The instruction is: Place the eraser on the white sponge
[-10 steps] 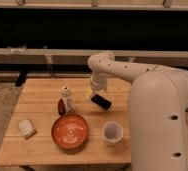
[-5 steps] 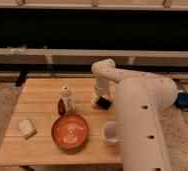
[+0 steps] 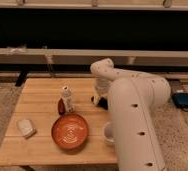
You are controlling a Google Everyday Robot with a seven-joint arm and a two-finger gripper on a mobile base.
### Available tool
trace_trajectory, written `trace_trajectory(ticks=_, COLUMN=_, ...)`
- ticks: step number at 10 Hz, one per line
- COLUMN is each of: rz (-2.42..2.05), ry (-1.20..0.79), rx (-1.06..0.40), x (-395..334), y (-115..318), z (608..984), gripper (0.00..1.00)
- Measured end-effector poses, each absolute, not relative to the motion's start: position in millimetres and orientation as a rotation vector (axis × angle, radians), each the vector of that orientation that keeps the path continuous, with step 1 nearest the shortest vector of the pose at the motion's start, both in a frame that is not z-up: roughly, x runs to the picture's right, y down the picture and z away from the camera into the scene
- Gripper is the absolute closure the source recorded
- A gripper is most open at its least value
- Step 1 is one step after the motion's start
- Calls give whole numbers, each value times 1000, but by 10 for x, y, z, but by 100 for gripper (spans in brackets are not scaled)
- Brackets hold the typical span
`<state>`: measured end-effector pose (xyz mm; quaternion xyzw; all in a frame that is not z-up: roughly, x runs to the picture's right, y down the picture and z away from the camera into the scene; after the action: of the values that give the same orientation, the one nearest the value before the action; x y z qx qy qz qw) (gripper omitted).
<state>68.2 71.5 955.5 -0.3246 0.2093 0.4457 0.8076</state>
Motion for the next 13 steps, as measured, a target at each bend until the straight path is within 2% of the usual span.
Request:
trace_trajectory(ticks=2, rz=953, ry=461, rx=-693, x=719, y=746, z=9523, gripper=66)
trace_trajectory(ticks=3, rz=948, ry=470, rx=-693, x=709, y=778, z=9477, gripper=80)
trace_trajectory(ticks=5, rz=933, ry=466, rx=-686, x=614, y=714, z=9343, gripper=97)
trace_trajectory(ticks=6, rz=918, ry=456, rx=-674, x=530, y=594, z=9190, gripper=100)
trace_trajectory(ticks=10, rz=835, ry=398, rx=-631, x=116, y=98, z=8418, gripper=100)
trace_trajectory(ticks=13, rz=731, ry=339, rx=-625, x=-410, y=63, z=7730, gripper=100)
